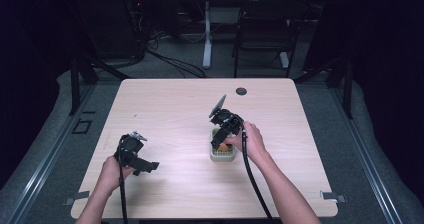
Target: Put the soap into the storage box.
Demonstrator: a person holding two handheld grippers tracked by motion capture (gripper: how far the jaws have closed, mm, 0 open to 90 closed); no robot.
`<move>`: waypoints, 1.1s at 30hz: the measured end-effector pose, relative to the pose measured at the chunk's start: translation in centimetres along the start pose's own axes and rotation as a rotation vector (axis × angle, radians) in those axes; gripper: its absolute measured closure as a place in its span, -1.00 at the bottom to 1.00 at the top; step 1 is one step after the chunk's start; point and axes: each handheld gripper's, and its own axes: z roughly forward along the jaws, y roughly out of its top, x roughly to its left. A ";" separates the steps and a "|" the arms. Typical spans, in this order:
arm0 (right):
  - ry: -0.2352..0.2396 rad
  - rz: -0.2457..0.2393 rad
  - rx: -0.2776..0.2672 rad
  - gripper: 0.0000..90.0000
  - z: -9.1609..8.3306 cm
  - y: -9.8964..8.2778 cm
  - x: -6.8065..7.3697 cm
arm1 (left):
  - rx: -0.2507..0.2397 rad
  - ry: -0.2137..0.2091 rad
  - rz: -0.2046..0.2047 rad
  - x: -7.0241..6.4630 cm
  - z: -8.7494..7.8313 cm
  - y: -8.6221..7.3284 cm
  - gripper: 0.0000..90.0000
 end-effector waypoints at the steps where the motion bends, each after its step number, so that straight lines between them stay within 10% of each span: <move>1: 0.011 0.005 -0.014 -0.87 -0.2 -0.1 0.0 | 0.000 0.000 0.000 0.0 0.0 0.0 -1.00; 33: -0.050 0.037 -0.115 -0.97 -5.2 -9.3 -1.2 | 0.000 0.006 0.003 -0.2 0.0 0.0 -1.00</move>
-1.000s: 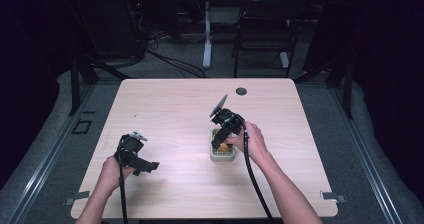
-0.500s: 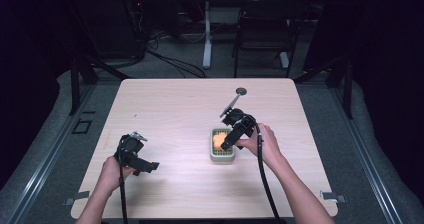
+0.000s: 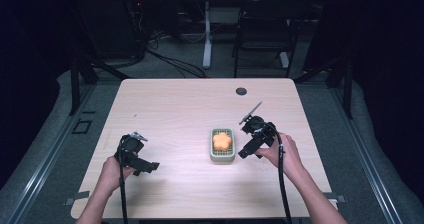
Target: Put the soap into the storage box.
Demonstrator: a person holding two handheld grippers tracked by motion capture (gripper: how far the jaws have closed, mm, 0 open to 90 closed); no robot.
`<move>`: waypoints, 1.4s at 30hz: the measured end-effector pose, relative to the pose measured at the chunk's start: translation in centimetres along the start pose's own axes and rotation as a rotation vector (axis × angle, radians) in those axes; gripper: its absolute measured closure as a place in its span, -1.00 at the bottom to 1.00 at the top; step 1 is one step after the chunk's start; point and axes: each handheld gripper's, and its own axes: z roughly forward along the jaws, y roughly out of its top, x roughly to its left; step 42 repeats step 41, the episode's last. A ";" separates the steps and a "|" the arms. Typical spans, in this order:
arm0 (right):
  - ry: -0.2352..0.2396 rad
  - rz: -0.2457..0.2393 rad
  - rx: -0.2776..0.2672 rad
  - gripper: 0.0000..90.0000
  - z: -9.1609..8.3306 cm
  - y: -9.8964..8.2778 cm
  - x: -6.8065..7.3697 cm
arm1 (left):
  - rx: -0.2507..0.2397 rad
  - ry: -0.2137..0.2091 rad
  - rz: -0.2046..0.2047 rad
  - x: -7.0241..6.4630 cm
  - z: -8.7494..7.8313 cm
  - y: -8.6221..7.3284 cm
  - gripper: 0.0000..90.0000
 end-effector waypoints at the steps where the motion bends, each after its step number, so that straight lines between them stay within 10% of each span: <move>1: 0.002 -0.008 0.009 -0.97 -0.2 -0.3 -0.2 | 0.000 0.000 0.000 0.0 0.0 0.0 -1.00; 31: -0.035 0.152 0.024 -0.96 0.1 -12.2 -2.4 | 0.004 -0.002 0.003 -0.1 0.0 0.1 -1.00; 42: -0.024 0.158 0.049 -0.95 1.3 -12.6 -3.0 | 0.004 -0.002 0.006 -0.2 0.1 0.2 -1.00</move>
